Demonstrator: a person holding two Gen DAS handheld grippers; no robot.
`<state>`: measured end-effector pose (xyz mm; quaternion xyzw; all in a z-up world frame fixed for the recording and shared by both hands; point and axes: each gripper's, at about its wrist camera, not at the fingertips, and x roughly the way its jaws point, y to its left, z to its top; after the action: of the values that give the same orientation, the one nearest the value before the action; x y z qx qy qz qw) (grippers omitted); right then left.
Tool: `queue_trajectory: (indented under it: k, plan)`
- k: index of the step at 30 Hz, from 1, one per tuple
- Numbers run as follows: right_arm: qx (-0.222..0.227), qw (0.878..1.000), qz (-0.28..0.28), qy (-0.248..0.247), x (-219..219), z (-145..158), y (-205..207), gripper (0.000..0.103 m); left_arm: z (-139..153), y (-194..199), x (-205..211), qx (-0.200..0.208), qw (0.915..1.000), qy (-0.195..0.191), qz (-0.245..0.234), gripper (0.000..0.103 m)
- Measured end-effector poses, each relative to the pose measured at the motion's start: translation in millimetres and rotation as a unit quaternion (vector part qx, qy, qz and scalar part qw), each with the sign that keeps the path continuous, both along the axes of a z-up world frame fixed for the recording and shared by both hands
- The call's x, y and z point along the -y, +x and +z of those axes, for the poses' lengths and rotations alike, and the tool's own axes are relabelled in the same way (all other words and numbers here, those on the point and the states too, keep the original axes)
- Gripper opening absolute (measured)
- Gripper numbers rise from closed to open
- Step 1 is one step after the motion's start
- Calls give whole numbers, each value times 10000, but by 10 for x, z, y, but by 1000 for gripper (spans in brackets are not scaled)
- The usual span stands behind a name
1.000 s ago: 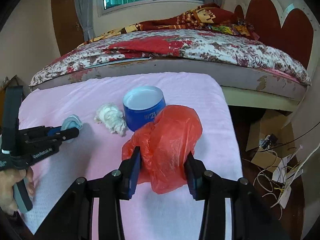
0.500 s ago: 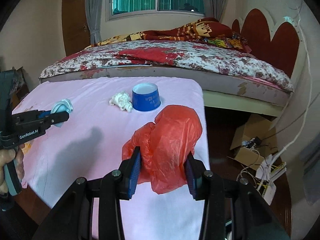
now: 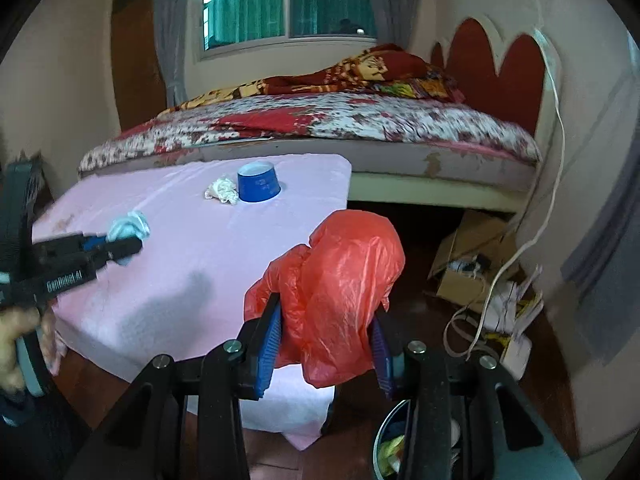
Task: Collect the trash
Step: 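Carry the red bag and blue mask over the black bin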
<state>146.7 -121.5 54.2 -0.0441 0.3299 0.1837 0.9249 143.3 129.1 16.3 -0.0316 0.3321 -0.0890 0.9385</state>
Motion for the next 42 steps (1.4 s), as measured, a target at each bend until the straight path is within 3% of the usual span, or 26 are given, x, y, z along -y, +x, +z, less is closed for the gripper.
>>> queue_trajectory:
  k: [11, 19, 32, 42]
  plan:
    - [-136, 9986, -484, 141, 653, -106, -156, 43, -3, -123, 945, 20, 9969, 83, -779, 23]
    - [-169, 9964, -810, 190, 1068, -121, -268, 43, -27, -177, 1574, -28, 9898, 152, -1414, 23]
    - [-603, 9907, -1219, 13, 1711, -555, -469, 43, -319, -228, 2268, -431, 9749, 262, -2170, 23]
    - [-915, 9845, -1499, -23, 2121, -848, -510, 43, -558, -182, 2667, -737, 9651, 334, -2489, 23]
